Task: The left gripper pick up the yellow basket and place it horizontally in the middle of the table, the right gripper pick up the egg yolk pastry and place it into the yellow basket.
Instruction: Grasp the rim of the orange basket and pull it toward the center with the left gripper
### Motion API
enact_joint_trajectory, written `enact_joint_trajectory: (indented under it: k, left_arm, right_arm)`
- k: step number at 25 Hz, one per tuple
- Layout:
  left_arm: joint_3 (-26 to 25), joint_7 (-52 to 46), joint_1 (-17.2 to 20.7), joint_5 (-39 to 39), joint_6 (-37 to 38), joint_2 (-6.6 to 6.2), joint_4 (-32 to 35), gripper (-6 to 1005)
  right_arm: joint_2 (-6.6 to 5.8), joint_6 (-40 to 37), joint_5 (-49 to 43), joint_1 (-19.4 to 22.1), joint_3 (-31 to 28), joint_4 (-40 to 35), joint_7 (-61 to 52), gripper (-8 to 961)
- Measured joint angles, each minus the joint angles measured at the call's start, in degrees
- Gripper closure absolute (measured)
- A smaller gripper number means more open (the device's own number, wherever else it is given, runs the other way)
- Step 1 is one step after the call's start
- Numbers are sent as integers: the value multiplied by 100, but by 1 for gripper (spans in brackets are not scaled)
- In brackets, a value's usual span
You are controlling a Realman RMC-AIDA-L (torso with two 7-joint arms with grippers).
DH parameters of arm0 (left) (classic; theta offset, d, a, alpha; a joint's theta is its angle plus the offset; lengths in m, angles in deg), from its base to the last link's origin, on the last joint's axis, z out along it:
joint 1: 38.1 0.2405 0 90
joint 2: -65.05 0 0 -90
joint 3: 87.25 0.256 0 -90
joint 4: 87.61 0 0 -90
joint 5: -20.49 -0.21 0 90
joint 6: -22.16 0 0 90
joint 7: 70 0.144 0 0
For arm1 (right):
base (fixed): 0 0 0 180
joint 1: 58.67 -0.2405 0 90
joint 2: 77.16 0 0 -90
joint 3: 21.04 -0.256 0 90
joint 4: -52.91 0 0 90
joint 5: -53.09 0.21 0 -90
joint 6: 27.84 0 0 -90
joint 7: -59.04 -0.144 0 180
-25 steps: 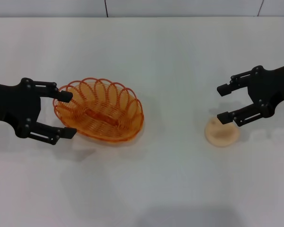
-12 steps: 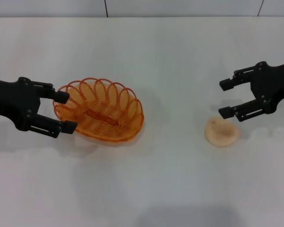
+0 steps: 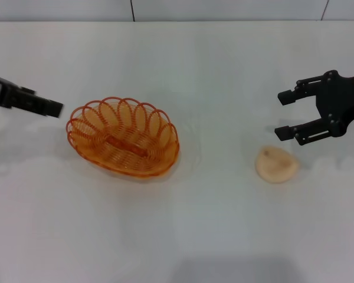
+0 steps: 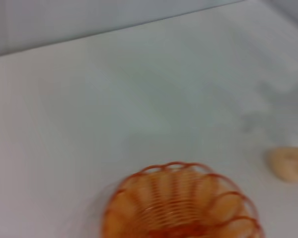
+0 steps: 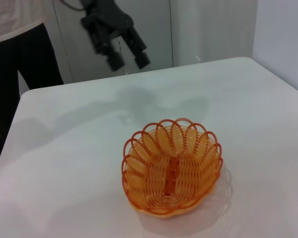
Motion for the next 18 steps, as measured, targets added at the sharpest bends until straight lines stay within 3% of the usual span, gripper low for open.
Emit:
enact_joint_trajectory:
  k: [4, 8, 18]
  left_arm:
    - [5, -369, -406, -1158, -199, -31, -261, 126]
    - [12, -421, -724, -2019, -539, 71, -723, 127]
    - [63, -273, -1108, -2143, -1703, 303, -1751, 127]
  right_arm:
    - [35, -44, 0, -11, -1, -2, 89, 191]
    - [62, -66, 1, -77, 5, -5, 139, 192]
    - [90, -70, 9, -80, 47, 19, 194, 193]
